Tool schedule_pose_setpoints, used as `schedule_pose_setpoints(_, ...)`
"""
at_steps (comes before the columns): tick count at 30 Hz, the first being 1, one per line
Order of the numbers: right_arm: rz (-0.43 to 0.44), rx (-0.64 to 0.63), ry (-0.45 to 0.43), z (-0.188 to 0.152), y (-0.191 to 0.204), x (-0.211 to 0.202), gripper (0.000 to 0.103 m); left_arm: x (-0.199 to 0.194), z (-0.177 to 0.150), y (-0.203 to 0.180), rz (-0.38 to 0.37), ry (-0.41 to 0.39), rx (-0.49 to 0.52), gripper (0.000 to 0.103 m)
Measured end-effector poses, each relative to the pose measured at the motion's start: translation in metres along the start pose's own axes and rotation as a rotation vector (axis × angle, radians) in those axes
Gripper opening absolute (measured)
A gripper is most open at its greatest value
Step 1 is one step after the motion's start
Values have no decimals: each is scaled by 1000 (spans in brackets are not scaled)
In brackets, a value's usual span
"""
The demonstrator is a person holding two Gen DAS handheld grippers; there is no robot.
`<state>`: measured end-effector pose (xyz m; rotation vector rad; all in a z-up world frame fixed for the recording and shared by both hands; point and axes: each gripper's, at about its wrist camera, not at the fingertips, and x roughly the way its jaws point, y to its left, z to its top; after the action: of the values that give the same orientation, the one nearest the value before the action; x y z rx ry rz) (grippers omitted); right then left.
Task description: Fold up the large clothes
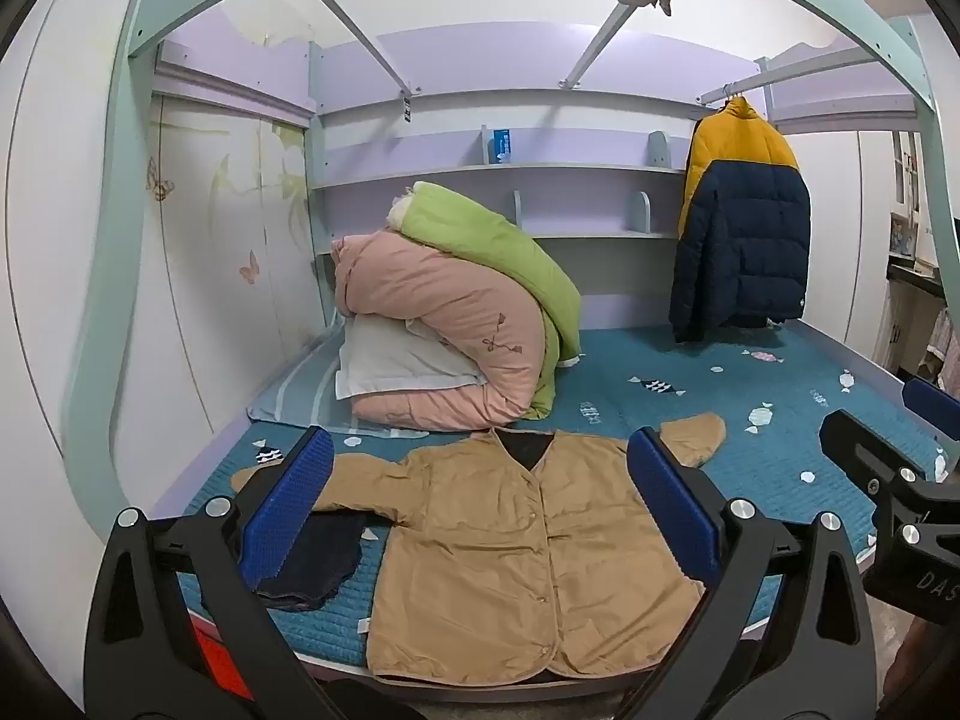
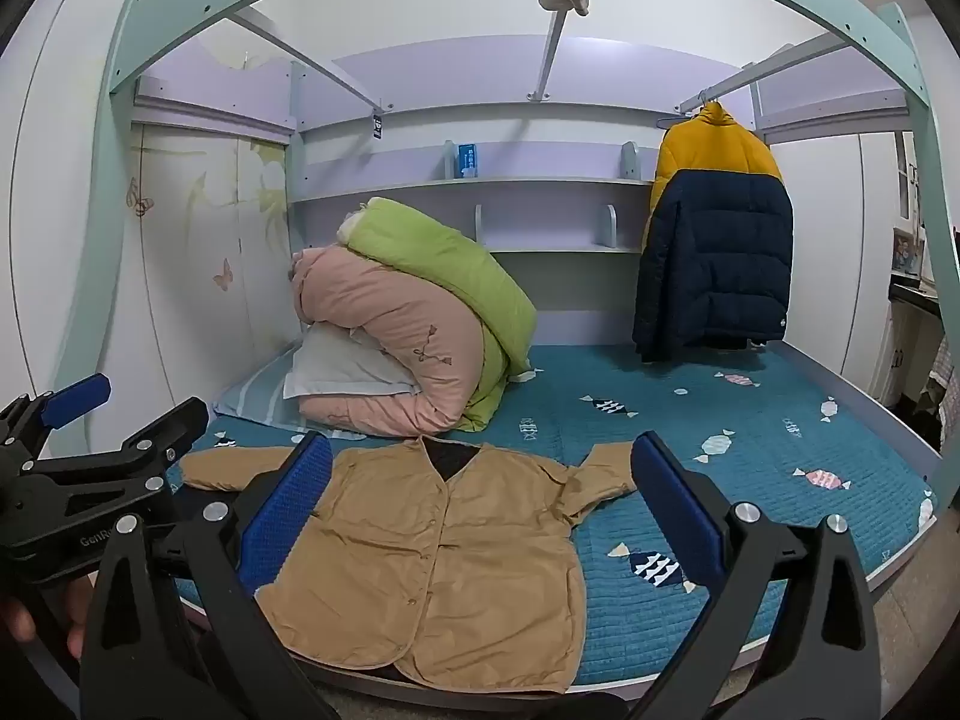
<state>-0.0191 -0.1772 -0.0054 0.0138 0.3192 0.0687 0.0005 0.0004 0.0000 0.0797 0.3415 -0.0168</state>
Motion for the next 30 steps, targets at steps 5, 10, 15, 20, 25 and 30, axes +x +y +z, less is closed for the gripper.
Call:
schedule_pose_setpoints(5,2,7,-4,0,0,0,96,0,0,0,-8,-2,-7,98)
schedule_pose_setpoints(10,4,10,-5,0,0,0,96,-1,0,-2,-6,-9,3,98)
schedule_pose_setpoints(15,2,12,-6,0,0,1,96,0,0,0,-4,-4,-7,98)
schedule_pose_setpoints(20,2,11,-8,1,1,0,96,0,0,1,-2,-5,-8,98)
schedule_pose_setpoints(25,1,13,-5,3,2,1,96,0,0,0,1,-6,-6,98)
schedule_pose_setpoints(30,2,13,-7,2,1,1,96,0,0,0,0,-7,-4,98)
